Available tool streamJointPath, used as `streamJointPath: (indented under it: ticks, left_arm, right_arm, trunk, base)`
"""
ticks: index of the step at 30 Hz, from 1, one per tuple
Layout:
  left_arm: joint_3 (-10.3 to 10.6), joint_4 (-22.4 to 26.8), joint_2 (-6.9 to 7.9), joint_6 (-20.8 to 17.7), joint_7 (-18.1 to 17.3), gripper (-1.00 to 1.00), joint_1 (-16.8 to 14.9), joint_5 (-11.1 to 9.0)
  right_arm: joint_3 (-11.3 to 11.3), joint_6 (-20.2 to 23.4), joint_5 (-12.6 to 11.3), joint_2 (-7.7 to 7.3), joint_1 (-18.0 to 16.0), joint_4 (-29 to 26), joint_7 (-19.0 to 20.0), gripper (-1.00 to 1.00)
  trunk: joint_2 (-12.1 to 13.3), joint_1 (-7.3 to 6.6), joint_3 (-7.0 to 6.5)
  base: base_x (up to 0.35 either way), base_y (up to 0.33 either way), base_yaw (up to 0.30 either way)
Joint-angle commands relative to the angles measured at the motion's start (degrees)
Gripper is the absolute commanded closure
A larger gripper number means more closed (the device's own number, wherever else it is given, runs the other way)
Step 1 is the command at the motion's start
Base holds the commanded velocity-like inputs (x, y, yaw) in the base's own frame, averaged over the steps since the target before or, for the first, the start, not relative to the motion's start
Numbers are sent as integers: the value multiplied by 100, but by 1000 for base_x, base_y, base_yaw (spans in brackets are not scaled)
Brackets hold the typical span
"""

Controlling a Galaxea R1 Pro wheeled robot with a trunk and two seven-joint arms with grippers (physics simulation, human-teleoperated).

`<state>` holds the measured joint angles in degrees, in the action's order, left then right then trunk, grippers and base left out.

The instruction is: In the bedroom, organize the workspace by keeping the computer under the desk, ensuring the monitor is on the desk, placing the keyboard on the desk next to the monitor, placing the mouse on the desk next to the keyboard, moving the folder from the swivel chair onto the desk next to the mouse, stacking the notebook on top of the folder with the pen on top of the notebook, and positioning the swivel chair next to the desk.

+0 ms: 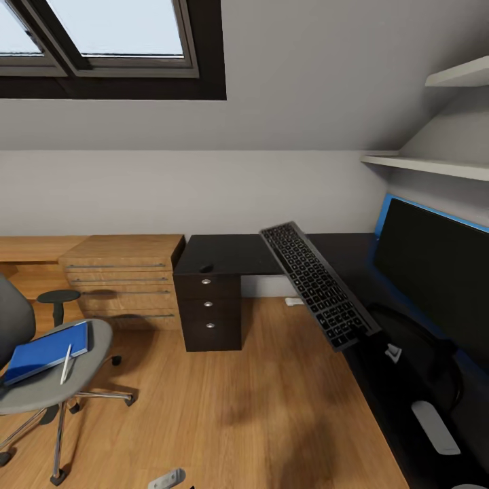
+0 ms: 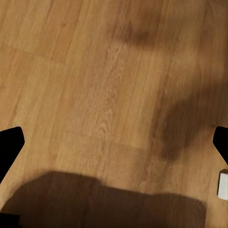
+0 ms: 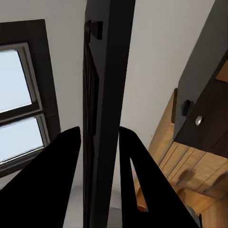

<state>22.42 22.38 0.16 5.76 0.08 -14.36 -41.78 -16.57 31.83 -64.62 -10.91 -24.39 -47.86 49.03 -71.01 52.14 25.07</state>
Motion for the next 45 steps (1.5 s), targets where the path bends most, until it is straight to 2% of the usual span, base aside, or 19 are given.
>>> streamJointPath:
  ticks: [1,18,35,45]
  left_arm:
    - [34,-6,2,31,1,-100,-5,-49]
    - [34,-6,2,31,1,-100,-5,-49]
    - [34,-6,2,31,1,-100,-5,-50]
    - [33,-6,2,31,1,-100,-5,-49]
  right_arm:
    - [0,47,-35,5,-4,5,-32,100]
    - [9,-1,-42,42,-4,151,-139,100]
    - [23,-1,-40,37,-4,243,-133,100]
    - [23,-16,-33,36,-4,278,-207,100]
  trunk:
    - [-3,0,6]
    - [-3,0,6]
    - [-3,0,-20]
    - [-3,0,-20]
  base:
    - [0,0,0]
    - [0,0,-1]
    - [-1,0,-132]
    - [-200,-93,-3]
